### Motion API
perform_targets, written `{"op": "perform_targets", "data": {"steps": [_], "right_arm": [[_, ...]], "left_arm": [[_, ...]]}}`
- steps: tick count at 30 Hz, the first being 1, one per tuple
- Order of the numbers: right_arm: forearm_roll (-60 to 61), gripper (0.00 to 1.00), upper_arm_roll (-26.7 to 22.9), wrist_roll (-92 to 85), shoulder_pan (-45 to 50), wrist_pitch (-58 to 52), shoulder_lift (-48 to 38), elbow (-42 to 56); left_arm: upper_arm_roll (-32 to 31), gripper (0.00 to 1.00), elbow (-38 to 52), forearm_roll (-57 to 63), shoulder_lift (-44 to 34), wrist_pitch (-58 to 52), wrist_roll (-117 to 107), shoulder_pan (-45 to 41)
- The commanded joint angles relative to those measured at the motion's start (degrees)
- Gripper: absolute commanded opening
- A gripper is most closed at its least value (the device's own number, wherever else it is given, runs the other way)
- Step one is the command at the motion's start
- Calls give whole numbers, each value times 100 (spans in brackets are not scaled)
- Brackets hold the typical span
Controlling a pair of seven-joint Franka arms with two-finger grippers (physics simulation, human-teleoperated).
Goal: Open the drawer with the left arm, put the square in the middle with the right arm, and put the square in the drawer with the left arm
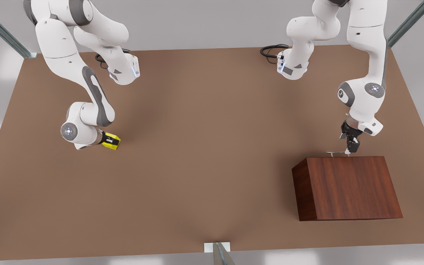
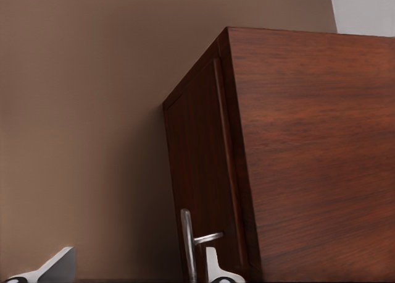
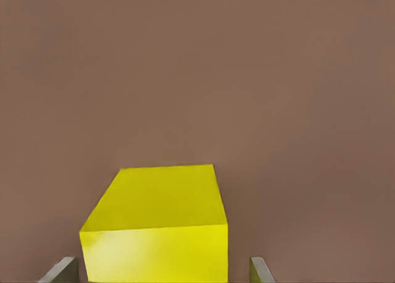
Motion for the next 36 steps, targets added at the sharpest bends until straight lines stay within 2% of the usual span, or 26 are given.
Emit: {"op": "perform_targets", "data": {"steps": [1, 4, 6, 7, 9, 11, 24, 27, 30, 36], "right_arm": [[8, 100, 0, -1, 0, 1, 2, 0], [8, 98, 0, -1, 9, 211, 283, 0], [8, 84, 0, -1, 0, 220, 354, 26], [8, 84, 0, -1, 0, 212, 362, 35], [17, 72, 0, -1, 0, 203, 354, 44], [17, 68, 0, -1, 0, 177, 345, 44], [17, 67, 9, -142, 0, -272, 125, 246], [44, 67, 0, -72, 0, -1589, 81, 1229], [61, 67, 88, 489, 184, -2100, 177, 2047], [246, 63, 123, 2870, 1800, -2636, 345, 3172]], "left_arm": [[-9, 100, 0, 5, 0, -1, 0, 10], [-18, 100, 0, 5, -9, -36, 0, -25], [-97, 100, 0, 5, -9, -106, -9, -34], [-114, 100, 0, -4, 0, -115, -9, -34], [-203, 100, 0, -4, 35, -115, -9, -34], [-203, 100, -9, -4, 61, -115, -9, -34], [-194, 100, 0, -4, -185, -897, 17, -43], [-185, 100, -9, -4, -299, -1266, 17, -34], [-185, 100, -9, 5, -334, -1416, 35, -34], [-176, 100, -9, 14, -457, -1688, 44, -34]]}}
